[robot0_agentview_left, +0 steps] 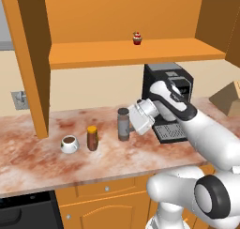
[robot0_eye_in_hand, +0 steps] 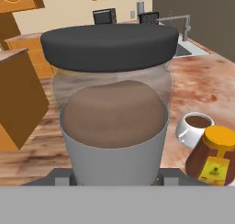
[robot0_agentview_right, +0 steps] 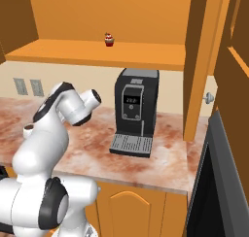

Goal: Pick the cinnamon and honey bottle from the cabinet and place them next to the mug.

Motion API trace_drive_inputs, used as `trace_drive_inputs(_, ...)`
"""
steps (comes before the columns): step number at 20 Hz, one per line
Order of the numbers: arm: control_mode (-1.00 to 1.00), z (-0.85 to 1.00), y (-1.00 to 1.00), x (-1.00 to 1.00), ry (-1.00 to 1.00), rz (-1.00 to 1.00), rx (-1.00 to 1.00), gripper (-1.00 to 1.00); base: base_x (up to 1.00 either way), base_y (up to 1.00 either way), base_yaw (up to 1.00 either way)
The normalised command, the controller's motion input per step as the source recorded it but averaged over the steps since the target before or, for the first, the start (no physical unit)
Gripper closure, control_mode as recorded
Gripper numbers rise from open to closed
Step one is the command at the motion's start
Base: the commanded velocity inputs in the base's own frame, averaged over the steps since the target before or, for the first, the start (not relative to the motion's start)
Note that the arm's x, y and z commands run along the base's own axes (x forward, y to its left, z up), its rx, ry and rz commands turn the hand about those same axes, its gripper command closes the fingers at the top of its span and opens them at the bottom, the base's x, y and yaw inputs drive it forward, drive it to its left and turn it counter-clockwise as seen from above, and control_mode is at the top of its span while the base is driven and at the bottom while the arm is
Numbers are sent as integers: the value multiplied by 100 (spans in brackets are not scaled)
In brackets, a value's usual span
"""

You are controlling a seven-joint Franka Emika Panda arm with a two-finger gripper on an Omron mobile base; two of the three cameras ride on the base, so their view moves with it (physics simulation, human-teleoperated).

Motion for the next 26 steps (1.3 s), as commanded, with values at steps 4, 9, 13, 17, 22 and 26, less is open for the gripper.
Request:
trace_drive_inputs(4, -100, -30, 0, 1, 0, 0, 0, 100, 0, 0, 0)
trace_drive_inputs(9, -100, -9, 0, 25, 0, 0, 0, 100, 0, 0, 0)
trace_drive_inputs(13, -100, -10, 5, 39, 0, 0, -2, 100, 0, 0, 0)
trace_drive_inputs(17, -100, -4, 10, 46, 0, -1, -5, 100, 0, 0, 0)
trace_drive_inputs(22, -100, 0, 12, 33, 0, -1, -4, 100, 0, 0, 0)
trace_drive_inputs(26, -100, -19, 2, 0, 0, -4, 0, 100, 0, 0, 0)
